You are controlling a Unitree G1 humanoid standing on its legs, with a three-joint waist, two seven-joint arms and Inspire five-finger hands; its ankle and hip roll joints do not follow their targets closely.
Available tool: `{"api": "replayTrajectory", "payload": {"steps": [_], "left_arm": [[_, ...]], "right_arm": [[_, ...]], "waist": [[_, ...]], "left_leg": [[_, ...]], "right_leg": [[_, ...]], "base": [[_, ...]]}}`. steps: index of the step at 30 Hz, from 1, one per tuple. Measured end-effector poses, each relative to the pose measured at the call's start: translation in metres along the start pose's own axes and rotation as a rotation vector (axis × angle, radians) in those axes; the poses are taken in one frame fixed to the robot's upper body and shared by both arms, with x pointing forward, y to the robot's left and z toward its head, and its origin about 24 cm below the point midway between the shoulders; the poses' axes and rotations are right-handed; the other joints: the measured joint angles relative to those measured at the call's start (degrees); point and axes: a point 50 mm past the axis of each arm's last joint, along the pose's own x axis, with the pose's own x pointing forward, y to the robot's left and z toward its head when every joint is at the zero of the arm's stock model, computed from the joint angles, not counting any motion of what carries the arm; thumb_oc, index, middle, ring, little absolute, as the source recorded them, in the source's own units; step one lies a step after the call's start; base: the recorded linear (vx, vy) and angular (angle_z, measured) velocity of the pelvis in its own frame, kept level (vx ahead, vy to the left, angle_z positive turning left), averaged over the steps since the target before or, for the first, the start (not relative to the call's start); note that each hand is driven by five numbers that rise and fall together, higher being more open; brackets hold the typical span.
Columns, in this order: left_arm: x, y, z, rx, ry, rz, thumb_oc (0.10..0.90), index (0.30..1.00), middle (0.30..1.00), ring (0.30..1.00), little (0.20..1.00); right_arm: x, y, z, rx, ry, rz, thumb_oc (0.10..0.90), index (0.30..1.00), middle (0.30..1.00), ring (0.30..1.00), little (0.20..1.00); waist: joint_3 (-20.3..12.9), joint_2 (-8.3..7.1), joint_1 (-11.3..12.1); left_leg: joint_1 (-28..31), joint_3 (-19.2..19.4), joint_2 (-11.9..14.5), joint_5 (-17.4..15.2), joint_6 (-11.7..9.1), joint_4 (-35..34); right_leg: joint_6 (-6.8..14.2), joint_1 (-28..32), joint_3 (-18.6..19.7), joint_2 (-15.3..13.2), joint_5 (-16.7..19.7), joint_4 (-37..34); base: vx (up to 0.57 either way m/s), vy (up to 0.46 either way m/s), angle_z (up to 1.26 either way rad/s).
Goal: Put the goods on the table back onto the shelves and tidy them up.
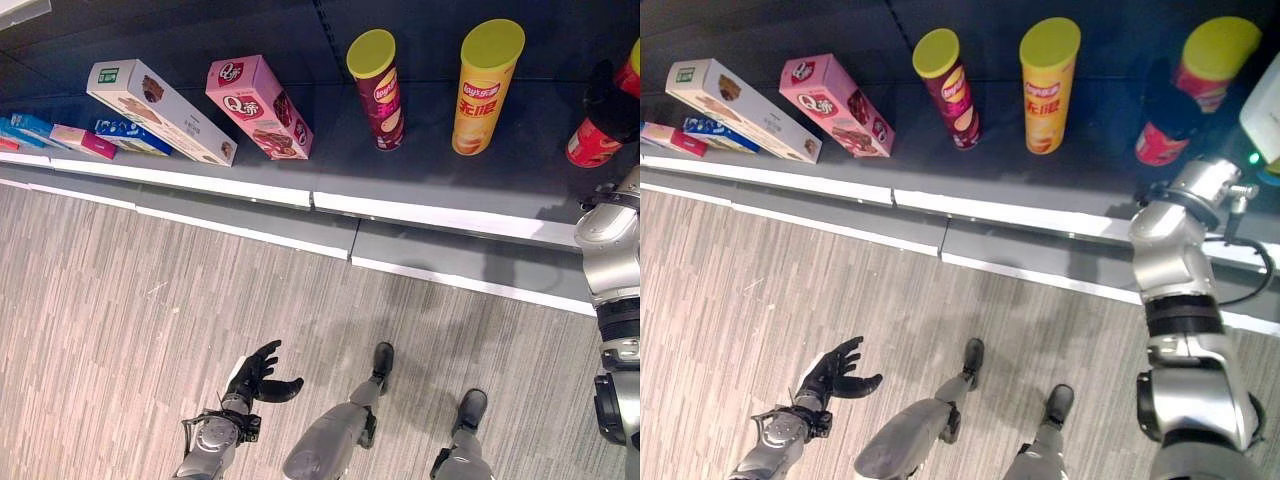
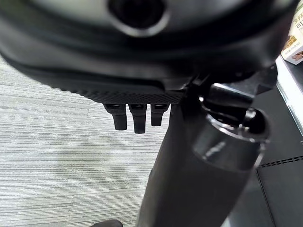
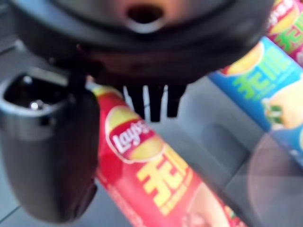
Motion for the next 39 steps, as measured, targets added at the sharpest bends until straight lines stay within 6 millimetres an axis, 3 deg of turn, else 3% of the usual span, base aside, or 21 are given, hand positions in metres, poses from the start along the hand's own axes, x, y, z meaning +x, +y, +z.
{"api": "replayTrajectory", "payload": {"steps": [13,21,28,33,36,39], "left_arm": [[0.000,0.000,0.000,0.002,0.000,-0.002,0.800,0.900,0.900,0.900,0.900],[0.001,0.002,-0.002,0.007,0.011,0.003,0.800,0.900,0.900,0.900,0.900],[0.003,0.007,-0.005,0.017,0.043,0.023,0.800,0.900,0.900,0.900,0.900],[0.003,0.015,-0.008,0.054,0.068,0.055,0.800,0.900,0.900,0.900,0.900],[0.002,0.018,-0.010,0.042,0.080,0.081,0.800,0.900,0.900,0.900,0.900],[0.001,0.021,-0.014,0.030,0.111,0.101,0.800,0.900,0.900,0.900,0.900]], "right_arm": [[-0.001,0.001,-0.002,0.064,0.065,-0.005,0.800,0.900,0.900,0.900,0.900],[0.003,-0.005,-0.002,0.093,0.079,-0.036,0.800,0.900,0.900,0.900,0.900],[0.003,-0.021,0.023,0.162,-0.042,-0.098,0.800,0.900,0.900,0.900,0.900],[-0.031,-0.013,0.037,0.279,-0.078,-0.049,0.800,0.900,0.900,0.900,0.900],[-0.070,-0.009,0.038,0.448,-0.001,0.020,0.800,0.900,0.900,0.900,0.900],[-0.125,-0.005,0.034,0.650,0.117,0.174,0.800,0.900,0.900,0.900,0.900]], "waist": [[0.30,-0.52,-0.27],[0.76,-3.14,-1.10],[0.65,-6.98,-2.18],[0.25,-11.38,-4.13],[-0.06,-12.98,-5.12],[-0.16,-14.02,-6.84]], "left_leg": [[0.71,-0.04,0.08,0.64,0.24,0.00],[1.08,0.00,0.15,0.79,0.33,0.00],[1.43,0.49,0.52,0.79,0.32,0.00],[2.80,1.85,0.87,0.56,0.02,-0.02],[3.45,2.53,1.11,0.11,-0.46,-0.03],[5.16,3.57,1.18,-0.61,-0.26,-0.04]], "right_leg": [[0.18,0.85,-0.15,0.16,0.38,0.00],[0.33,1.06,0.14,0.18,0.98,-0.01],[0.28,1.23,0.46,0.47,1.07,-0.02],[0.09,1.81,1.89,0.59,1.20,-0.03],[-0.07,2.10,2.76,0.68,1.32,-0.04],[-0.11,3.40,3.64,0.58,1.35,-0.03]], "base": [[0.00,0.000,0.00],[0.00,0.000,0.00],[0.00,-0.010,-0.01],[0.04,0.005,-0.15],[0.04,0.032,-0.13],[0.06,0.082,-0.16]]}}
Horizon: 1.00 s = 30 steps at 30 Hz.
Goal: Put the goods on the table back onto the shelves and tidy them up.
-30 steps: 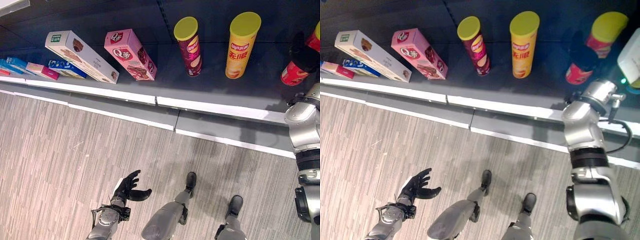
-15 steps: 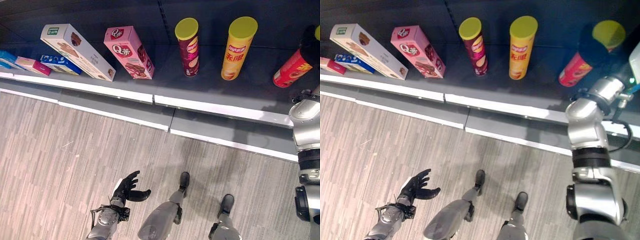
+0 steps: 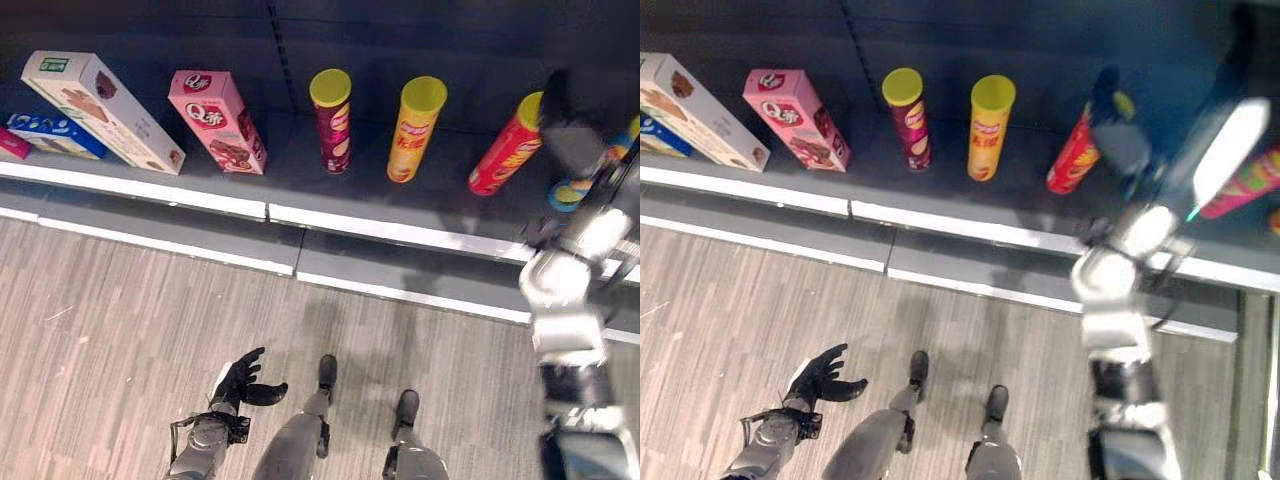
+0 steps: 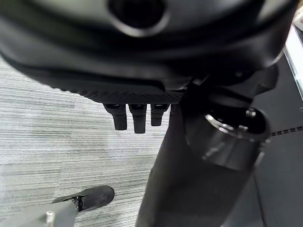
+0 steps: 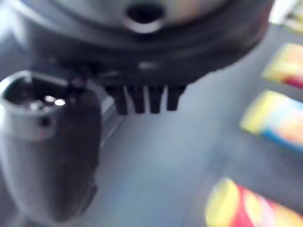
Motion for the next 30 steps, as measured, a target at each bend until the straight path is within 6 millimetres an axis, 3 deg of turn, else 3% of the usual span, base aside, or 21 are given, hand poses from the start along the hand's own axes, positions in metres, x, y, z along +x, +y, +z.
{"api": "replayTrajectory", "payload": {"steps": [2,3,7,10,11,12,13,15,16,18,19,20,21,23,24,25,26,27,28,29,30], "left_arm": [[-0.003,0.009,-0.005,-0.049,0.017,0.050,0.800,0.900,0.900,0.900,0.900],[-0.005,0.015,-0.011,-0.063,0.034,0.074,0.800,0.900,0.900,0.900,0.900],[-0.013,0.025,-0.032,-0.054,0.115,0.107,0.800,0.900,0.900,0.900,0.900],[-0.010,0.035,-0.032,-0.021,0.134,0.128,0.800,0.900,0.900,0.900,0.900],[-0.007,0.045,-0.029,0.032,0.140,0.140,0.800,0.900,0.900,0.900,0.900],[-0.008,0.047,-0.030,0.042,0.143,0.141,0.800,0.900,0.900,0.900,0.900],[-0.008,0.053,-0.029,0.055,0.141,0.146,0.800,0.900,0.900,0.900,0.900],[-0.009,0.063,-0.028,0.062,0.139,0.171,0.800,0.900,0.900,0.900,0.900],[-0.012,0.069,-0.030,0.059,0.143,0.187,0.800,0.900,0.900,0.900,0.900],[-0.022,0.077,-0.041,0.054,0.176,0.212,0.800,0.900,0.900,0.900,0.900],[-0.037,0.090,-0.058,0.059,0.232,0.248,0.800,0.900,0.900,0.900,0.900],[-0.044,0.093,-0.066,0.054,0.257,0.261,0.800,0.900,0.900,0.900,0.900],[-0.044,0.076,-0.077,-0.023,0.296,0.252,0.800,0.900,0.900,0.900,0.900],[-0.046,0.047,-0.088,-0.085,0.320,0.189,0.800,0.900,0.900,0.900,0.900],[-0.047,0.031,-0.092,-0.092,0.337,0.135,0.800,0.900,0.900,0.900,0.900],[-0.047,0.009,-0.094,-0.115,0.338,0.056,0.800,0.900,0.900,0.900,0.900],[-0.043,0.001,-0.087,-0.132,0.311,0.043,0.800,0.900,0.900,0.900,0.900],[-0.042,0.009,-0.081,-0.141,0.278,0.074,0.800,0.900,0.900,0.900,0.900],[-0.044,0.016,-0.082,-0.137,0.281,0.096,0.800,0.900,0.900,0.900,0.900],[-0.038,0.012,-0.075,-0.145,0.254,0.076,0.800,0.900,0.900,0.900,0.900],[-0.032,0.001,-0.072,-0.119,0.252,0.033,0.800,0.900,0.900,0.900,0.900]], "right_arm": [[-0.050,-0.016,-0.022,0.066,0.188,0.130,0.800,0.900,0.900,0.900,0.900],[-0.060,-0.022,-0.031,0.059,0.243,0.166,0.800,0.900,0.900,0.900,0.900],[-0.064,-0.047,-0.040,0.094,0.300,0.131,0.800,0.900,0.900,0.900,0.900],[-0.058,-0.056,-0.040,0.082,0.284,0.115,0.800,0.900,0.900,0.900,0.900],[-0.054,-0.056,-0.042,0.053,0.271,0.160,0.800,0.900,0.900,0.900,0.900],[-0.053,-0.056,-0.043,0.044,0.269,0.173,0.800,0.900,0.900,0.900,0.900],[-0.045,-0.065,-0.042,-0.017,0.235,0.190,0.800,0.900,0.900,0.900,0.900],[-0.036,-0.068,-0.038,-0.030,0.194,0.169,0.800,0.900,0.900,0.900,0.900],[-0.029,-0.065,-0.035,-0.043,0.165,0.196,0.800,0.900,0.900,0.900,0.900],[-0.018,-0.058,-0.025,-0.073,0.083,0.248,0.800,0.900,0.900,0.900,0.900],[-0.016,-0.055,-0.023,-0.098,0.058,0.288,0.800,0.900,0.900,0.900,0.900],[-0.016,-0.057,-0.023,-0.103,0.049,0.295,0.800,0.900,0.900,0.900,0.900],[-0.009,-0.064,-0.022,-0.161,0.036,0.324,0.800,0.900,0.900,0.900,0.900],[0.010,-0.079,-0.012,-0.281,-0.042,0.369,0.800,0.900,0.900,0.900,0.900],[0.020,-0.086,-0.005,-0.311,-0.079,0.355,0.800,0.900,0.900,0.900,0.900],[0.033,-0.093,0.006,-0.307,-0.132,0.291,0.800,0.900,0.900,0.900,0.900],[0.038,-0.097,0.008,-0.297,-0.145,0.262,0.800,0.900,0.900,0.900,0.900],[0.035,-0.082,0.003,-0.260,-0.124,0.310,0.800,0.900,0.900,0.900,0.900],[0.028,-0.075,0.003,-0.232,-0.130,0.349,0.800,0.900,0.900,0.900,0.900],[0.031,-0.066,0.008,-0.168,-0.140,0.342,0.800,0.900,0.900,0.900,0.900],[0.039,-0.068,0.012,-0.156,-0.164,0.318,0.800,0.900,0.900,0.900,0.900]], "waist": [[-0.47,-2.01,-1.46],[-0.75,-2.90,-2.43],[-2.05,-5.33,-6.57],[-2.99,-7.09,-10.23],[-2.90,-6.91,-10.23],[-2.83,-6.75,-9.93],[-3.07,-6.32,-8.89],[-3.72,-7.15,-8.64],[-4.17,-7.90,-6.87],[-5.21,-8.72,-5.10],[-7.89,-11.21,-2.28],[-9.93,-13.11,-3.20],[-10.51,-8.33,-3.32],[-11.66,-5.17,-3.40],[-11.98,-4.51,-3.88],[-12.21,-5.01,-4.21],[-12.42,-4.98,-6.76],[-12.36,-6.78,-6.61],[-12.26,-9.33,-5.48],[-11.25,-13.02,-4.46],[-11.39,-10.49,-2.60]], "left_leg": [[1.27,1.63,0.06,-0.95,0.10,-0.01],[1.61,2.50,0.10,-1.29,0.46,-0.02],[3.28,7.43,0.15,-2.26,1.68,-0.07],[3.84,12.45,0.95,-2.76,1.85,0.01],[4.83,16.80,4.10,-2.62,2.56,0.06],[5.05,17.47,4.49,-2.66,2.57,0.06],[6.48,18.85,6.36,-3.38,2.42,0.05],[7.55,21.71,7.91,-3.12,0.23,0.06],[8.30,24.25,8.72,-3.22,-0.85,0.26],[9.74,27.36,11.92,-3.27,-3.44,0.95],[11.98,31.00,14.46,-2.50,-7.15,0.80],[12.30,30.36,15.37,-1.29,-9.89,0.95],[12.57,30.30,20.78,0.45,-9.95,0.92],[13.67,29.64,26.02,3.57,-7.94,0.83],[13.58,29.32,28.34,6.45,-7.03,2.10],[12.81,27.48,29.92,8.47,-9.29,5.42],[11.62,24.52,31.46,13.11,-12.71,7.81],[8.82,15.25,33.90,15.75,-9.78,16.92],[4.32,7.05,30.83,13.51,-10.44,24.71],[1.75,-0.96,13.37,-7.60,-6.80,24.39],[-0.95,-5.14,2.85,-10.00,-3.85,17.89]], "right_leg": [[-0.03,0.40,1.45,-0.18,0.05,0.02],[0.01,0.27,2.56,-0.33,0.16,0.01],[0.65,-0.58,7.05,-1.06,1.26,0.04],[1.18,-3.75,11.11,-0.61,2.92,1.44],[5.09,-5.00,12.17,0.62,4.39,1.93],[4.87,-5.10,11.48,0.61,3.97,2.52],[4.60,-3.60,6.21,-3.42,4.08,4.76],[5.74,-1.23,1.21,-9.57,4.94,4.02],[5.84,-1.59,-5.53,-12.95,5.08,4.29],[5.82,0.48,-11.51,-14.67,6.30,1.47],[4.98,1.44,-17.76,-13.58,6.75,1.07],[5.38,2.79,-16.38,-11.51,9.86,-0.24],[3.75,3.55,-15.63,-5.77,7.69,1.05],[1.22,4.88,-14.11,0.18,5.02,0.11],[-0.18,5.68,-14.26,2.17,3.96,0.12],[-1.77,6.40,-13.38,3.57,2.90,0.13],[-2.97,6.23,-13.64,5.57,0.76,1.49],[-6.71,4.96,-11.18,7.59,-2.04,4.16],[-7.97,5.78,-7.42,6.75,-2.61,3.63],[-8.39,6.32,-4.87,2.46,-2.58,2.44],[-7.65,6.26,-2.64,2.56,-3.47,2.29]], "base": [[0.06,0.145,-0.35],[0.03,0.194,-0.53],[-0.04,0.119,-0.64],[-0.14,-0.056,-1.07],[-0.10,-0.190,-1.09],[-0.06,-0.210,-1.39],[-0.03,-0.283,-0.82],[-0.01,-0.306,-0.88],[0.05,-0.354,-1.26],[0.10,-0.537,-1.37],[0.12,-0.615,-0.90],[0.18,-0.751,-0.66],[0.15,-0.429,-0.07],[0.10,-0.327,-0.26],[0.07,-0.350,-0.44],[0.05,-0.513,-0.29],[0.08,-0.526,-0.82],[0.20,-0.479,-0.99],[0.23,-0.235,-1.82],[0.29,-0.251,-1.80],[0.17,-0.113,-1.98]]}}
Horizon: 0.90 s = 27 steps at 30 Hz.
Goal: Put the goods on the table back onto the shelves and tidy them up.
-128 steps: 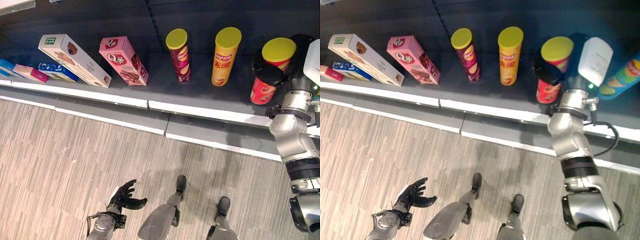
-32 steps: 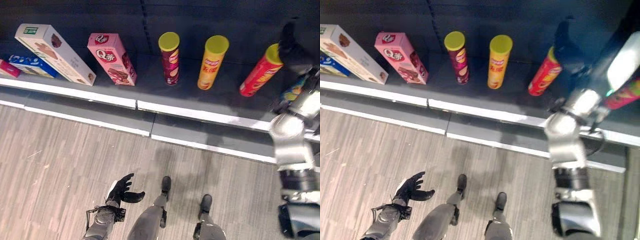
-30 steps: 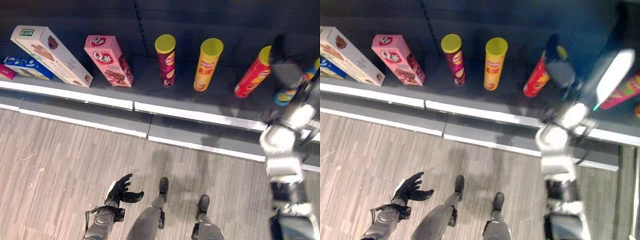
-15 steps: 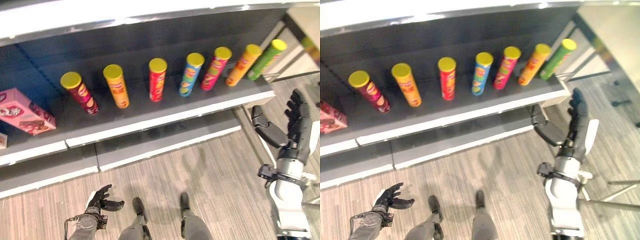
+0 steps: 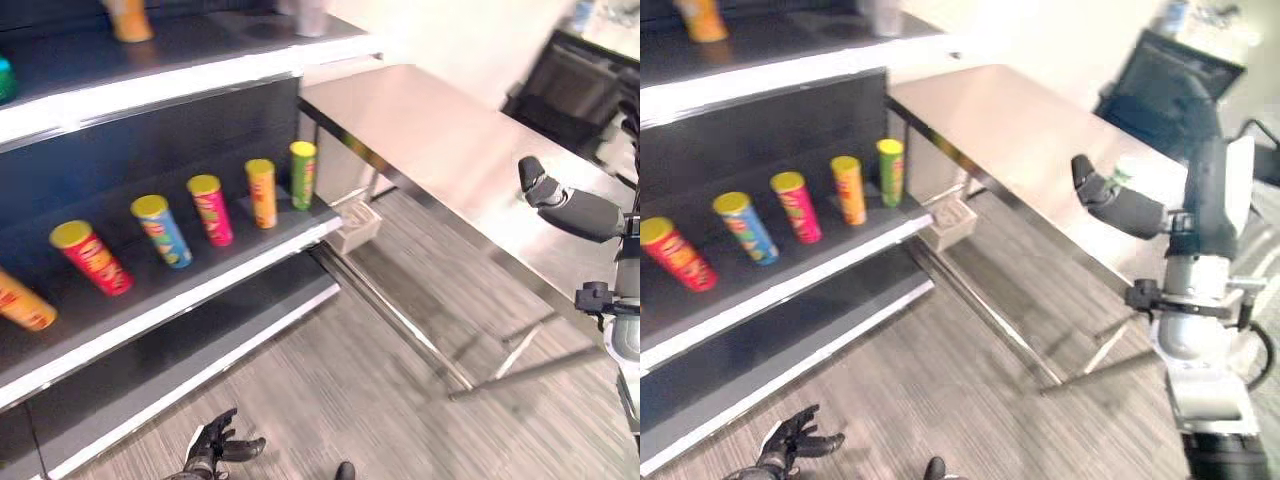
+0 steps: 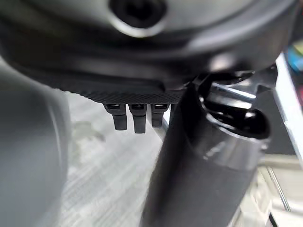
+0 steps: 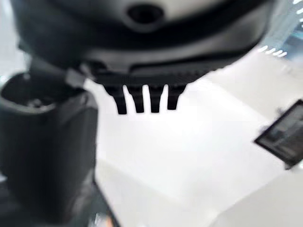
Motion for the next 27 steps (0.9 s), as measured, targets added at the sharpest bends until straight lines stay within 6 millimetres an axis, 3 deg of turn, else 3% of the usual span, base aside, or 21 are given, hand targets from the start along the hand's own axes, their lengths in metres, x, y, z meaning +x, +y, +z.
{"api": "replayTrajectory", "payload": {"steps": [1,2,4,5,6,7,8,9,10,11,12,13,14,15,16,17,18,19,21,23,27], "left_arm": [[0.002,-0.004,-0.002,0.006,0.019,-0.019,0.800,0.900,0.900,0.900,0.900],[0.001,-0.002,-0.005,0.002,0.031,-0.013,0.800,0.900,0.900,0.900,0.900],[-0.001,0.008,-0.015,-0.023,0.067,0.030,0.800,0.900,0.900,0.900,0.900],[-0.003,0.011,-0.019,-0.018,0.088,0.046,0.800,0.900,0.900,0.900,0.900],[-0.007,0.015,-0.029,-0.034,0.119,0.065,0.800,0.900,0.900,0.900,0.900],[-0.011,0.019,-0.037,-0.045,0.144,0.084,0.800,0.900,0.900,0.900,0.900],[-0.014,0.025,-0.040,-0.049,0.154,0.114,0.800,0.900,0.900,0.900,0.900],[-0.011,0.026,-0.035,-0.060,0.137,0.121,0.800,0.900,0.900,0.900,0.900],[-0.006,0.028,-0.025,-0.069,0.112,0.131,0.800,0.900,0.900,0.900,0.900],[-0.002,0.027,-0.018,-0.079,0.099,0.140,0.800,0.900,0.900,0.900,0.900],[0.001,0.027,-0.016,-0.079,0.107,0.141,0.800,0.900,0.900,0.900,0.900],[0.000,0.028,-0.017,-0.080,0.112,0.147,0.800,0.900,0.900,0.900,0.900],[0.001,0.027,-0.015,-0.062,0.098,0.136,0.800,0.900,0.900,0.900,0.900],[0.004,0.037,0.000,-0.037,0.041,0.148,0.800,0.900,0.900,0.900,0.900],[0.004,0.041,0.007,-0.019,0.006,0.151,0.800,0.900,0.900,0.900,0.900],[0.006,0.040,0.012,-0.023,-0.002,0.150,0.800,0.900,0.900,0.900,0.900],[0.006,0.038,0.008,-0.035,0.012,0.155,0.800,0.900,0.900,0.900,0.900],[0.005,0.037,0.008,-0.032,0.008,0.149,0.800,0.900,0.900,0.900,0.900],[0.005,0.037,0.008,-0.028,0.009,0.142,0.800,0.900,0.900,0.900,0.900],[0.005,0.033,0.003,-0.039,0.032,0.139,0.800,0.900,0.900,0.900,0.900],[-0.002,0.030,-0.012,-0.048,0.069,0.136,0.800,0.900,0.900,0.900,0.900]], "right_arm": [[0.006,0.000,-0.002,0.014,-0.002,-0.034,0.800,0.900,0.900,0.900,0.900],[0.005,0.002,-0.004,0.031,0.011,-0.054,0.800,0.900,0.900,0.900,0.900],[-0.002,0.014,-0.015,0.063,0.072,-0.050,0.800,0.900,0.900,0.900,0.900],[-0.005,0.018,-0.019,0.063,0.104,-0.037,0.800,0.900,0.900,0.900,0.900],[-0.011,0.025,-0.023,0.065,0.133,-0.009,0.800,0.900,0.900,0.900,0.900],[-0.017,0.030,-0.026,0.071,0.157,0.008,0.800,0.900,0.900,0.900,0.900],[-0.030,0.027,-0.031,0.054,0.194,0.019,0.800,0.900,0.900,0.900,0.900],[-0.028,0.025,-0.031,0.051,0.196,0.006,0.800,0.900,0.900,0.900,0.900],[-0.025,0.026,-0.029,0.059,0.190,-0.004,0.800,0.900,0.900,0.900,0.900],[-0.018,0.030,-0.025,0.066,0.168,0.004,0.800,0.900,0.900,0.900,0.900],[-0.017,0.035,-0.023,0.074,0.164,0.011,0.800,0.900,0.900,0.900,0.900],[-0.021,0.041,-0.024,0.090,0.178,0.028,0.800,0.900,0.900,0.900,0.900],[-0.025,0.043,-0.024,0.094,0.188,0.030,0.800,0.900,0.900,0.900,0.900],[-0.026,0.047,-0.024,0.117,0.191,0.018,0.800,0.900,0.900,0.900,0.900],[-0.020,0.048,-0.020,0.121,0.171,0.017,0.800,0.900,0.900,0.900,0.900],[-0.019,0.046,-0.019,0.116,0.158,0.003,0.800,0.900,0.900,0.900,0.900],[-0.018,0.046,-0.018,0.117,0.152,0.009,0.800,0.900,0.900,0.900,0.900],[-0.015,0.042,-0.015,0.107,0.132,0.007,0.800,0.900,0.900,0.900,0.900],[-0.003,0.035,-0.009,0.087,0.085,-0.013,0.800,0.900,0.900,0.900,0.900],[0.002,0.026,-0.010,0.071,0.081,-0.048,0.800,0.900,0.900,0.900,0.900],[-0.011,0.004,-0.028,0.007,0.162,-0.108,0.800,0.900,0.900,0.900,0.900]], "waist": [[-0.52,2.25,1.55],[-0.65,3.41,1.88],[-0.54,6.04,3.34],[0.09,7.30,4.24],[0.48,8.34,4.53],[0.54,8.25,4.43],[0.44,6.14,2.25],[0.61,5.60,1.44],[1.35,3.86,1.28],[2.63,3.51,3.26],[3.44,4.48,3.19],[3.83,5.25,2.44],[3.87,5.23,1.80],[5.62,1.29,1.11],[6.03,1.14,2.34],[6.33,1.04,3.75],[5.77,1.45,4.86],[5.37,2.00,5.60],[5.85,3.22,6.08],[5.98,4.78,5.40],[5.74,3.99,4.23]], "left_leg": [[-3.21,2.09,-5.48,0.81,-0.23,-7.07],[-5.36,4.25,-6.36,0.78,-0.21,-8.31],[-9.03,3.77,-5.80,1.59,-2.22,-9.96],[-8.88,4.28,-4.20,0.73,-1.41,-7.94],[-7.63,5.01,-2.91,1.52,1.22,-5.90],[-6.62,5.57,-3.31,4.10,3.42,-5.34],[-3.91,6.42,-6.14,5.45,4.11,-6.84],[-2.46,7.16,-7.08,5.25,3.89,-9.13],[-0.78,10.22,-7.85,2.55,1.62,-9.88],[-0.12,12.68,-6.77,0.72,9.08,-3.99],[2.87,13.23,-6.77,2.38,12.64,-4.23],[6.21,11.65,-7.00,3.11,10.97,-7.17],[9.32,10.60,-6.90,3.88,6.15,-10.82],[7.89,10.56,-7.63,-0.82,-1.12,-5.65],[6.28,10.26,-4.04,-1.54,10.33,-0.95],[7.73,9.90,-3.89,-3.37,9.18,-0.91],[8.69,10.46,-3.75,-2.93,8.02,-2.15],[9.23,9.71,-3.63,-3.12,8.96,-3.10],[10.47,8.22,-3.79,-1.91,9.05,-5.85],[13.11,5.27,-3.39,-1.15,8.58,-9.36],[19.32,3.52,-4.32,-1.36,7.77,-13.08]], "right_leg": [[-0.36,0.56,-2.53,0.20,0.16,-1.16],[-0.38,0.89,-4.80,0.57,0.18,-1.52],[0.59,2.30,-3.33,2.62,-0.49,-2.46],[2.29,3.50,-0.89,3.88,-0.91,-2.71],[3.56,5.73,1.05,4.62,-1.76,-2.70],[4.76,7.22,3.73,5.06,-3.30,-2.23],[4.83,8.64,9.19,3.65,-7.30,-1.07],[5.01,7.68,9.43,3.81,-7.77,1.66],[4.41,6.46,8.46,2.69,-7.95,5.24],[7.44,5.01,9.48,0.93,-10.83,11.48],[9.22,2.11,10.02,0.88,-12.68,22.96],[10.79,-4.37,9.79,0.15,-11.43,38.23],[10.13,-7.61,9.57,0.40,-11.50,43.52],[7.05,-11.03,9.38,-2.80,-9.38,43.50],[10.48,-13.48,9.00,-6.05,-8.64,43.76],[12.36,-14.09,10.13,-8.00,-8.37,41.79],[11.17,-13.63,7.56,-11.18,-8.12,35.39],[9.36,-12.12,4.43,-13.08,-6.57,26.27],[10.05,-10.37,4.00,-14.23,-2.10,12.15],[10.19,-9.45,7.47,-12.47,4.40,3.39],[9.91,-7.93,11.69,-9.57,12.77,-2.45]], "base": [[0.26,-0.111,-1.49],[0.18,-0.064,-1.50],[0.28,0.038,-1.42],[0.34,0.097,-1.41],[0.25,0.085,-1.20],[0.23,0.087,-0.61],[0.24,0.086,-0.11],[0.22,0.095,-0.05],[0.23,0.106,-0.59],[0.14,0.080,-0.84],[0.15,0.062,-0.59],[0.06,0.022,0.08],[0.12,0.006,0.61],[0.14,-0.081,0.49],[0.19,-0.129,0.27],[0.19,-0.187,-0.06],[0.15,-0.171,0.01],[0.10,-0.122,0.12],[0.15,-0.170,0.39],[0.26,-0.280,0.66],[0.09,-0.140,0.57]]}}
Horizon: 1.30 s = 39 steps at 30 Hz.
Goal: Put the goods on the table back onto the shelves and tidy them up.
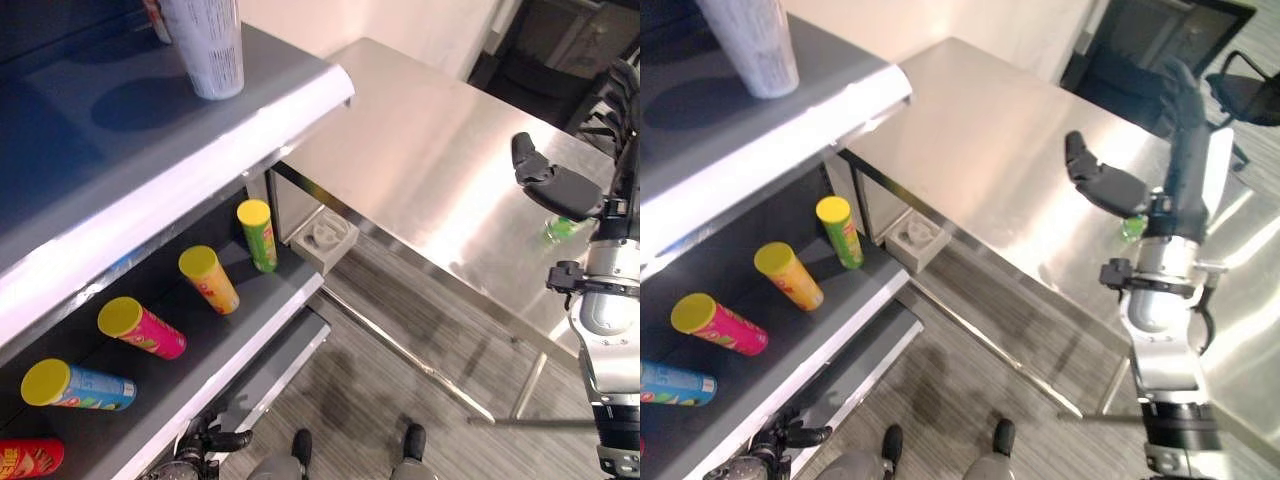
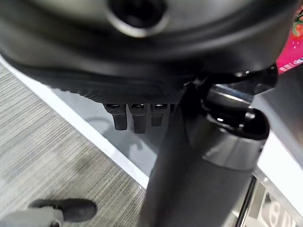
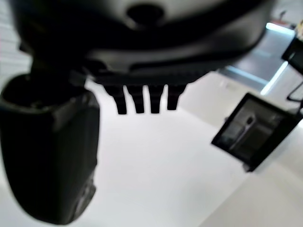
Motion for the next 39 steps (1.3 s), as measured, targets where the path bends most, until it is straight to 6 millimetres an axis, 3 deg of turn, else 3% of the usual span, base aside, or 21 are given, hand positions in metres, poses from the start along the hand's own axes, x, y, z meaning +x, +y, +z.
{"api": "replayTrajectory", "payload": {"steps": [2,3,5,9,16,21,23,25,26,27,28,29,30,31,33,39], "left_arm": [[-0.004,0.007,-0.007,0.002,0.009,0.015,0.800,0.900,0.900,0.900,0.900],[-0.006,0.004,-0.011,-0.011,0.020,0.016,0.800,0.900,0.900,0.900,0.900],[-0.007,-0.005,-0.016,-0.066,0.034,0.020,0.800,0.900,0.900,0.900,0.900],[-0.009,-0.018,-0.020,-0.056,0.038,-0.034,0.800,0.900,0.900,0.900,0.900],[-0.008,-0.026,-0.017,-0.061,0.031,-0.056,0.800,0.900,0.900,0.900,0.900],[-0.011,-0.025,-0.024,-0.060,0.055,-0.070,0.800,0.900,0.900,0.900,0.900],[-0.013,-0.018,-0.033,-0.051,0.086,-0.069,0.800,0.900,0.900,0.900,0.900],[-0.011,-0.016,-0.031,-0.048,0.089,-0.067,0.800,0.900,0.900,0.900,0.900],[-0.009,-0.017,-0.024,-0.047,0.071,-0.069,0.800,0.900,0.900,0.900,0.900],[-0.006,-0.017,-0.018,-0.044,0.055,-0.073,0.800,0.900,0.900,0.900,0.900],[-0.005,-0.021,-0.016,-0.038,0.049,-0.091,0.800,0.900,0.900,0.900,0.900],[-0.005,-0.023,-0.015,-0.035,0.046,-0.105,0.800,0.900,0.900,0.900,0.900],[-0.004,-0.025,-0.012,-0.034,0.040,-0.111,0.800,0.900,0.900,0.900,0.900],[-0.005,-0.027,-0.015,-0.025,0.050,-0.117,0.800,0.900,0.900,0.900,0.900],[-0.005,-0.027,-0.016,-0.021,0.051,-0.119,0.800,0.900,0.900,0.900,0.900],[-0.007,-0.022,-0.020,-0.020,0.060,-0.109,0.800,0.900,0.900,0.900,0.900]], "right_arm": [[-0.007,-0.006,-0.008,-0.025,0.038,-0.011,0.800,0.900,0.900,0.900,0.900],[-0.007,-0.007,-0.009,-0.029,0.040,-0.009,0.800,0.900,0.900,0.900,0.900],[-0.014,-0.020,-0.017,-0.065,0.078,-0.029,0.800,0.900,0.900,0.900,0.900],[-0.012,-0.025,-0.020,-0.069,0.092,-0.047,0.800,0.900,0.900,0.900,0.900],[-0.007,-0.033,-0.020,0.004,0.110,-0.038,0.800,0.900,0.900,0.900,0.900],[0.002,-0.037,-0.009,0.113,0.067,0.091,0.800,0.900,0.900,0.900,0.900],[-0.006,-0.038,-0.013,0.127,0.097,0.200,0.800,0.900,0.900,0.900,0.900],[-0.015,-0.041,-0.017,0.103,0.127,0.247,0.800,0.900,0.900,0.900,0.900],[-0.024,-0.044,-0.018,0.081,0.144,0.284,0.800,0.900,0.900,0.900,0.900],[-0.031,-0.040,-0.018,0.102,0.152,0.302,0.800,0.900,0.900,0.900,0.900],[-0.034,-0.035,-0.019,0.122,0.157,0.310,0.800,0.900,0.900,0.900,0.900],[-0.034,-0.035,-0.019,0.112,0.157,0.319,0.800,0.900,0.900,0.900,0.900],[-0.035,-0.033,-0.020,0.100,0.157,0.325,0.800,0.900,0.900,0.900,0.900],[-0.036,-0.033,-0.020,0.086,0.160,0.335,0.800,0.900,0.900,0.900,0.900],[-0.042,-0.033,-0.025,0.057,0.192,0.352,0.800,0.900,0.900,0.900,0.900],[-0.045,-0.031,-0.027,0.018,0.198,0.371,0.800,0.900,0.900,0.900,0.900]], "waist": [[-1.60,-2.46,-0.53],[-2.55,-3.33,0.20],[-3.42,-1.11,0.08],[-3.88,-0.31,-1.05],[-5.01,2.20,-3.20],[-4.80,3.65,-3.29],[-4.61,3.47,-3.49],[-3.98,2.76,-4.54],[-3.15,2.03,-4.80],[-1.55,0.65,-4.89],[-0.98,0.60,-5.07],[-0.85,1.94,-5.24],[-0.55,1.65,-5.69],[-0.91,2.71,-5.93],[-0.97,3.13,-6.75],[-1.84,2.55,-7.94]], "left_leg": [[3.43,-0.96,-1.19,-0.71,-1.42,-2.84],[3.91,-0.85,-0.99,-1.46,-2.66,-3.12],[4.25,-1.49,2.70,-2.17,-4.79,-2.68],[3.64,-1.35,7.81,-2.68,-8.55,-1.20],[3.63,-1.30,13.60,-3.26,-10.62,-2.96],[2.69,-1.44,16.34,-2.91,-12.27,-2.89],[2.41,-1.36,17.51,-2.86,-12.92,-2.55],[-0.08,-1.09,17.21,-2.82,-13.18,0.66],[-1.97,1.53,15.93,-2.76,-13.25,4.08],[-5.26,6.60,14.48,-2.89,-12.99,8.56],[-5.30,8.26,13.55,-3.19,-12.50,6.24],[-5.19,8.25,12.87,-2.06,-11.29,4.36],[-4.73,7.91,11.67,-1.88,-10.64,2.90],[-3.34,7.16,10.79,-1.12,-9.80,0.02],[-1.56,8.58,10.02,0.88,-8.88,-2.77],[1.60,11.12,9.00,1.36,-7.71,-4.79]], "right_leg": [[-0.28,1.04,0.18,1.04,5.48,0.20],[-1.03,1.35,-1.58,1.52,1.20,0.22],[-1.62,2.85,-3.34,4.63,-0.02,0.06],[-5.22,3.92,-3.81,9.64,-2.68,0.18],[-6.80,3.93,-6.04,14.99,-4.39,0.04],[-7.46,3.42,-6.44,17.37,-4.76,-0.23],[-8.20,3.38,-6.49,18.61,-4.97,-0.22],[-8.36,3.26,-7.83,18.18,-5.08,-0.26],[-8.76,3.01,-8.36,17.28,-5.08,-0.27],[-10.30,2.94,-8.30,15.70,-4.53,-0.26],[-10.48,2.37,-8.09,15.12,-4.48,-0.23],[-10.23,2.19,-7.64,15.23,-4.30,-0.24],[-9.66,1.52,-7.02,14.51,-4.08,-0.25],[-9.25,1.15,-6.18,14.00,-3.79,-0.20],[-8.33,1.35,-5.71,13.10,-3.29,-0.25],[-6.75,2.40,-4.42,12.29,-3.22,-0.24]], "base": [[0.15,-0.336,0.37],[0.19,-0.440,0.05],[0.06,-0.201,0.16],[0.04,-0.195,0.03],[0.01,-0.162,0.11],[-0.02,-0.249,0.05],[-0.07,-0.140,0.02],[-0.10,-0.027,0.32],[-0.04,0.010,0.47],[-0.02,0.076,0.20],[-0.02,0.121,-0.05],[-0.02,0.118,-0.20],[0.00,0.096,-0.16],[0.04,0.103,-0.16],[0.07,0.135,-0.16],[0.04,0.057,-0.16]]}}
